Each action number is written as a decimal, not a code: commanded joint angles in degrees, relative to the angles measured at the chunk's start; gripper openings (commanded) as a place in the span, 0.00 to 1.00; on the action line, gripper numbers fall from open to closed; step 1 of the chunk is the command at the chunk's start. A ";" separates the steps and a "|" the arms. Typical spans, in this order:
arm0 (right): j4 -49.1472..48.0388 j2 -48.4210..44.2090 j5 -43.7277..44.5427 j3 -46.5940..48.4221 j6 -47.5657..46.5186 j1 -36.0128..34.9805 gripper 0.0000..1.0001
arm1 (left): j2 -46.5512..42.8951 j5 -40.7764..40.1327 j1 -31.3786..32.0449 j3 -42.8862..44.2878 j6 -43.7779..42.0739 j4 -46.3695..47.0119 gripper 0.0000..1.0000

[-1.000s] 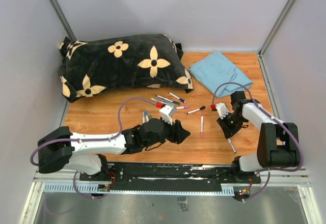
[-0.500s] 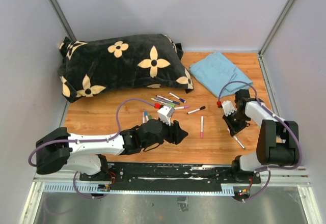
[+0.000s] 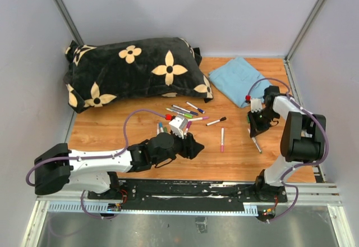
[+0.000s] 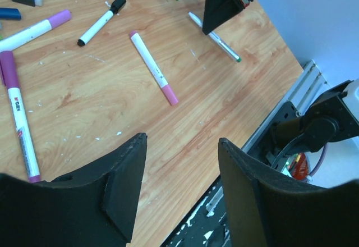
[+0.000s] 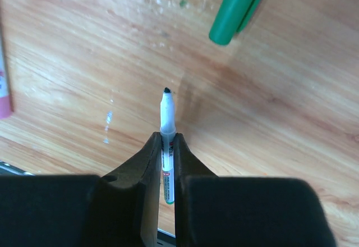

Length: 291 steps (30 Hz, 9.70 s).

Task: Open the pen caps
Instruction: Adjust the pen at the center of the board, then pick up the pen from the center of the board.

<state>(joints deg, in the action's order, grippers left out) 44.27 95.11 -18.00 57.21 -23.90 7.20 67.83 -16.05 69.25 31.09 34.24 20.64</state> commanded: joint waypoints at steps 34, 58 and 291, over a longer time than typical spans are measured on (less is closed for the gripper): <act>2.33 1.96 -2.40 1.76 4.43 2.20 0.43 | 1.43 0.66 0.56 1.30 -1.27 2.90 0.59; 4.67 -3.24 -4.64 4.13 -0.79 2.20 0.58 | 1.34 0.50 0.56 1.16 -2.06 3.31 0.59; -19.82 -45.68 -39.84 -16.87 -1.52 -23.77 0.06 | 23.69 -16.83 -0.31 -5.87 8.86 81.29 0.39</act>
<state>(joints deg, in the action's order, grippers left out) 24.62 49.23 -57.41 41.17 -24.08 -15.75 91.02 -32.49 69.45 24.08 42.24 87.77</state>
